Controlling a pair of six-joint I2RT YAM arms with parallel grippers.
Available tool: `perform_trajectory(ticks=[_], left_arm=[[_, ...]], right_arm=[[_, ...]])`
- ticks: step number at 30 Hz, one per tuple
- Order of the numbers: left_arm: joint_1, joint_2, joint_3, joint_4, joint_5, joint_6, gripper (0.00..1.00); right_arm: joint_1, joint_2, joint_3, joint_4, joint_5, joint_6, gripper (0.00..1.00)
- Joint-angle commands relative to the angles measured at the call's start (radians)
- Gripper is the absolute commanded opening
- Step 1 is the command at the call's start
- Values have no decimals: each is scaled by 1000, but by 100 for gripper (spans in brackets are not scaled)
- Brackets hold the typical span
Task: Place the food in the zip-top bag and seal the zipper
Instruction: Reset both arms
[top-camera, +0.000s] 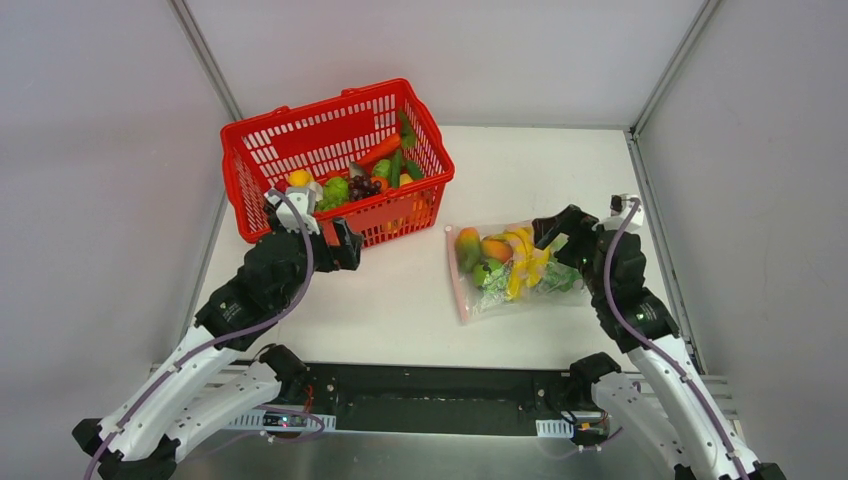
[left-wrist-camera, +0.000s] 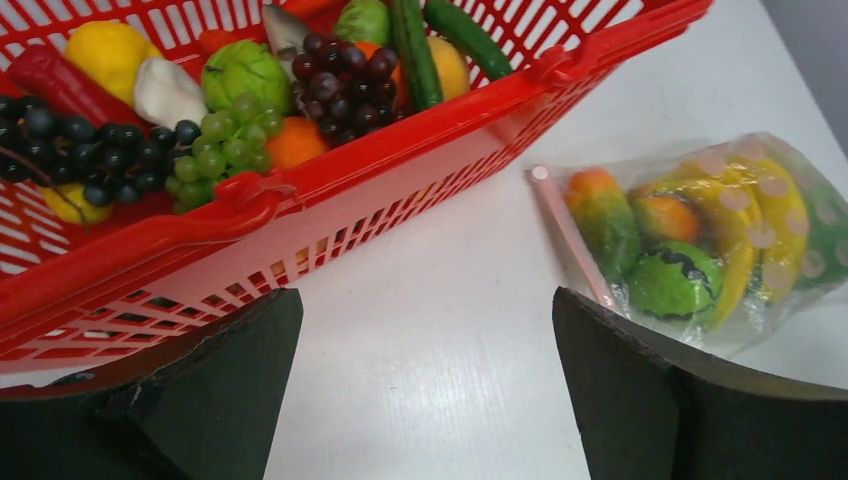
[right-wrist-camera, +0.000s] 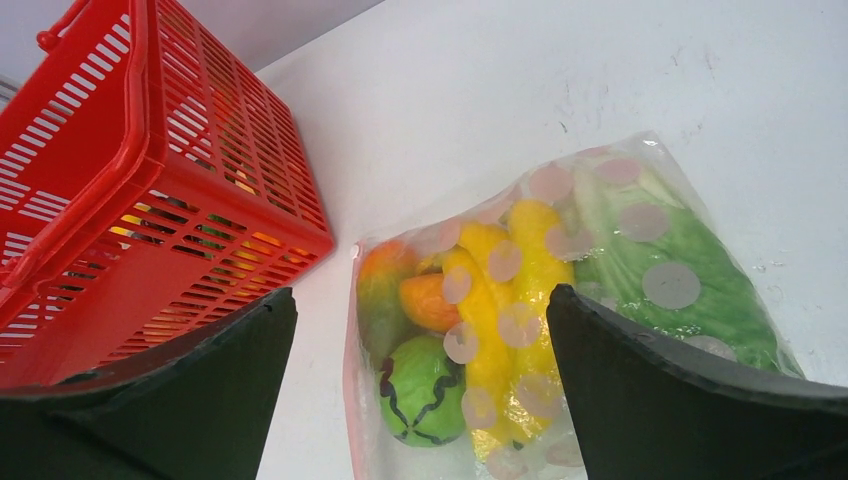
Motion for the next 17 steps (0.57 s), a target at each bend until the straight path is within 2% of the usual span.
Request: perform_trajectory(ticks=[1,17], left_arm=[[-7,3,32,-54,-109,-34,99],[-7,-18,20,-22,-85,-2,99]], right_arm=[[-4,-14,8,13,8,17,100],[-4,11,12,31,-14,11,100]])
